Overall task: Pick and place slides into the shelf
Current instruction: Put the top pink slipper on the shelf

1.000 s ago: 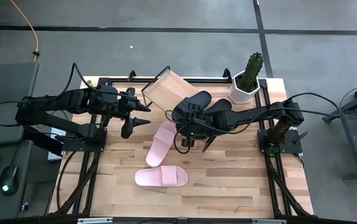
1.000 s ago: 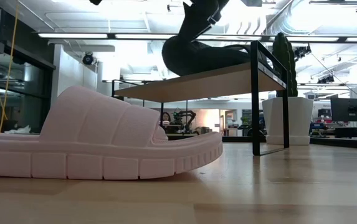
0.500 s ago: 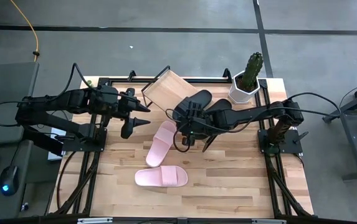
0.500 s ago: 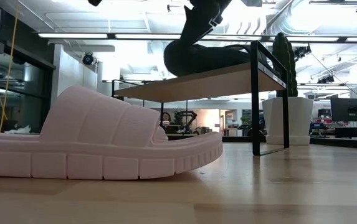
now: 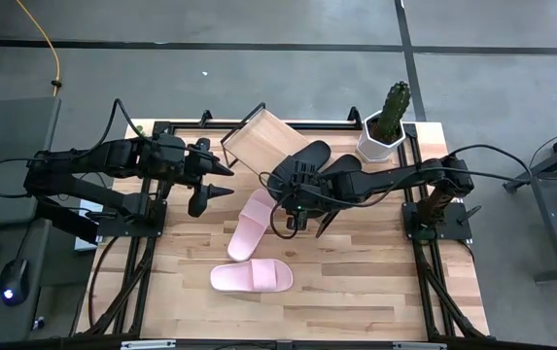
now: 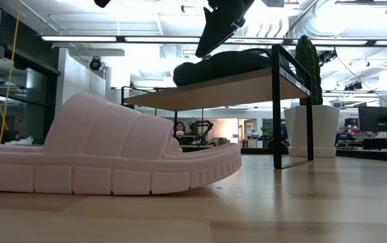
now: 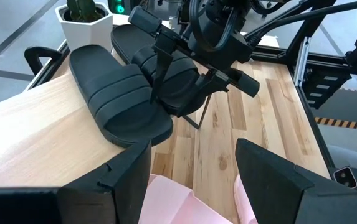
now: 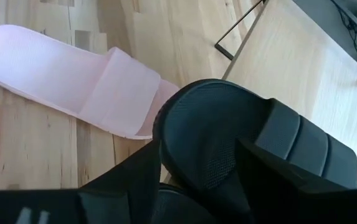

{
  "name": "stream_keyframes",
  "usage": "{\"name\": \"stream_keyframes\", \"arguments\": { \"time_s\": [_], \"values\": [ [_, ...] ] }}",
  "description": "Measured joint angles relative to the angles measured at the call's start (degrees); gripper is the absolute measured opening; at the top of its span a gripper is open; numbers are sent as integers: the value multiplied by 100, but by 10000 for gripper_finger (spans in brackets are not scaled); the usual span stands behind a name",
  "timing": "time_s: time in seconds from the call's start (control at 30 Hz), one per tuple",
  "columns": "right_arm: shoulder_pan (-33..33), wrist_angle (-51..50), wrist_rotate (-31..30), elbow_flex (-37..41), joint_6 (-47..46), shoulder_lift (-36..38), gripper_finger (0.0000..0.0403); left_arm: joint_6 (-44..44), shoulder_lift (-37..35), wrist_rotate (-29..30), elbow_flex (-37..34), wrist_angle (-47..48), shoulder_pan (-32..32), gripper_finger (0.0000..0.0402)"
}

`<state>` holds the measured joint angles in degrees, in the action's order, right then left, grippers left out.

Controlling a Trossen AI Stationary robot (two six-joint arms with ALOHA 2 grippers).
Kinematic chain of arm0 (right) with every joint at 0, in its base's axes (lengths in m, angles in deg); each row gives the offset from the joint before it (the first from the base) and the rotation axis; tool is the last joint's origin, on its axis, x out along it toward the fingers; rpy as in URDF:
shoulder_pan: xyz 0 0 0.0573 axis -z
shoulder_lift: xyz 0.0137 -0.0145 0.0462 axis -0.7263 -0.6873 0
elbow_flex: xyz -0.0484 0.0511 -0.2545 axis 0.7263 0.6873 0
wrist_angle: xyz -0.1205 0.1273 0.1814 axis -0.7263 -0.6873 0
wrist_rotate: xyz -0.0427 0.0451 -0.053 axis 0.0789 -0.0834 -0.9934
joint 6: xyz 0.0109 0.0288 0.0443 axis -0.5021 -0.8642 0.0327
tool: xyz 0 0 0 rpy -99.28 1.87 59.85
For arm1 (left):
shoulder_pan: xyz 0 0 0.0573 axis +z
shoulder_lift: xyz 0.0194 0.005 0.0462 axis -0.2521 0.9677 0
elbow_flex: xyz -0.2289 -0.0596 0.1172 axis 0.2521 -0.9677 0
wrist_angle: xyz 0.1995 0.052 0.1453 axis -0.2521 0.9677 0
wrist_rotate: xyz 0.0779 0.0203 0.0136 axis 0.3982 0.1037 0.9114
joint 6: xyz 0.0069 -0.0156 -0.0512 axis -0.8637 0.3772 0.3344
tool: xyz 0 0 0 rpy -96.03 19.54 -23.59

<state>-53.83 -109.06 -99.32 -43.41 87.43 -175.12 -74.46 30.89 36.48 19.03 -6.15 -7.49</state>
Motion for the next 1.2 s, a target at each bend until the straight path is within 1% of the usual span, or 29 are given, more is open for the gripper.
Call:
{"name": "stream_keyframes", "arguments": {
  "time_s": [0.13, 0.4, 0.53, 0.63, 0.73, 0.83, 0.9, 1.07, 1.2],
  "values": [
    [-56, -38, 0, -23, -2, 0, 193, 0, 0, 0, 0, 5, 0, 223],
    [-392, -102, -9, -498, 160, 2, 193, -4, 0, 1, 0, 14, 0, 223],
    [-565, -85, -4, -573, 213, 7, 193, -4, 0, 2, 0, 212, 0, 223],
    [-669, -107, 4, -573, 94, 7, 193, 37, 0, 2, 0, 422, 0, 223],
    [-750, -127, 196, -573, -229, 7, 193, 102, 0, 2, -5, 651, 0, 223],
    [-842, -124, 381, -573, -509, 7, 193, 116, -2, -33, -140, 698, -2, 223],
    [-901, -120, 403, -573, -635, 7, 193, 116, 4, -107, -245, 714, 0, 223],
    [-1010, -120, 397, -570, -925, 7, 193, 117, 48, -283, -571, 700, -2, 223],
    [-1094, -103, 284, -568, -946, 7, 193, 110, 39, -365, -923, 509, -2, 223]
  ]
}}
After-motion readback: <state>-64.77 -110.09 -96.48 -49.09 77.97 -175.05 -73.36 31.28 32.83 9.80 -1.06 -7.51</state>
